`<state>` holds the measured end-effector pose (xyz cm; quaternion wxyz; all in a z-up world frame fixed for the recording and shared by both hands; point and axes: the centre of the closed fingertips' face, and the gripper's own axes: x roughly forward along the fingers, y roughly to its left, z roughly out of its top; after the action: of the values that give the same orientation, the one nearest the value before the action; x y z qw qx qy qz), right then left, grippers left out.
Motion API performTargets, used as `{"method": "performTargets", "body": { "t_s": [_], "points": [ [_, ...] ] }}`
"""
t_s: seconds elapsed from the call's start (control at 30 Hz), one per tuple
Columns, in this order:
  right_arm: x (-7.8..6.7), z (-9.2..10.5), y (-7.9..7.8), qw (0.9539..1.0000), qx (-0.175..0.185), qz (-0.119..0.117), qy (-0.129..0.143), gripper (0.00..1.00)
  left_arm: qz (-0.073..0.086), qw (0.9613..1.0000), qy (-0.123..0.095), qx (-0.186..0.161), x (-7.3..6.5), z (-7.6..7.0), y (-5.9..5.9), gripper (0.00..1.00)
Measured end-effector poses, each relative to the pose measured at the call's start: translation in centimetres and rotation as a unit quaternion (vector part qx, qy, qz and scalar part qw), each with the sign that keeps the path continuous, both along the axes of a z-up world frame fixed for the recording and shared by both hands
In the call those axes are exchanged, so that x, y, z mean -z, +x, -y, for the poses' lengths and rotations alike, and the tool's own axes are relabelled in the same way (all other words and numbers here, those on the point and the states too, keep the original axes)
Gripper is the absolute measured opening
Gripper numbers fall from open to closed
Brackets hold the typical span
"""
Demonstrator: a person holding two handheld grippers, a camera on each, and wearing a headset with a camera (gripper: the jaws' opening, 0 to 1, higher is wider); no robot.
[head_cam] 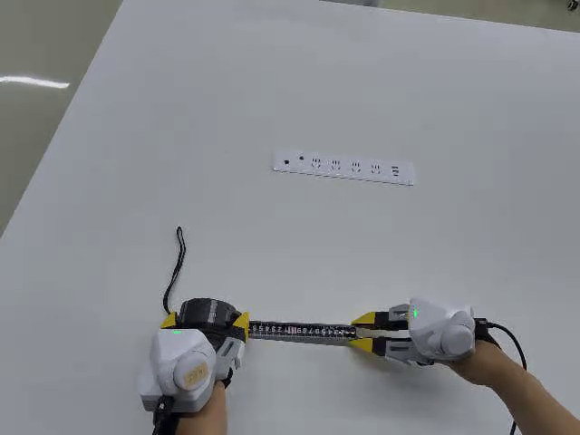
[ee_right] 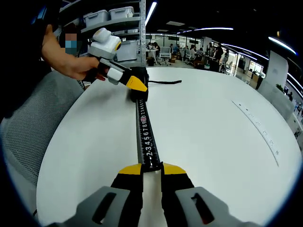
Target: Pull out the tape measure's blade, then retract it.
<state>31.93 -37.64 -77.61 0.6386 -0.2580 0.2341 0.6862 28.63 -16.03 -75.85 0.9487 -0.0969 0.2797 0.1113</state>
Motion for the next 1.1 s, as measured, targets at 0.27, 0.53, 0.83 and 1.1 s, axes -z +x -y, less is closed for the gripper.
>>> {"method": "performTargets", "body": {
  "t_s": [0.27, 0.53, 0.83, 1.1],
  "points": [
    [0.1, -1.1, -0.1, 1.0000, -0.002, 0.001, 0.006, 0.12, -0.002, 1.0000, -0.001, 0.001, 0.0, 0.1, 0.0, 0.64],
    [0.2, -2.2, -0.2, 0.9999, -0.004, 0.001, 0.012, 0.12, -0.003, 1.0000, -0.001, 0.003, 0.1, 0.0, 0.0, 0.63],
    [0.3, -3.1, -0.5, 0.9998, -0.005, 0.001, 0.017, 0.12, -0.003, 1.0000, -0.005, 0.005, 0.1, 0.0, 0.0, 0.63],
    [0.4, -4.0, -0.8, 0.9998, -0.005, 0.000, 0.019, 0.12, -0.003, 0.9999, -0.008, 0.007, 0.1, -0.1, -0.1, 0.63]
  ]
}}
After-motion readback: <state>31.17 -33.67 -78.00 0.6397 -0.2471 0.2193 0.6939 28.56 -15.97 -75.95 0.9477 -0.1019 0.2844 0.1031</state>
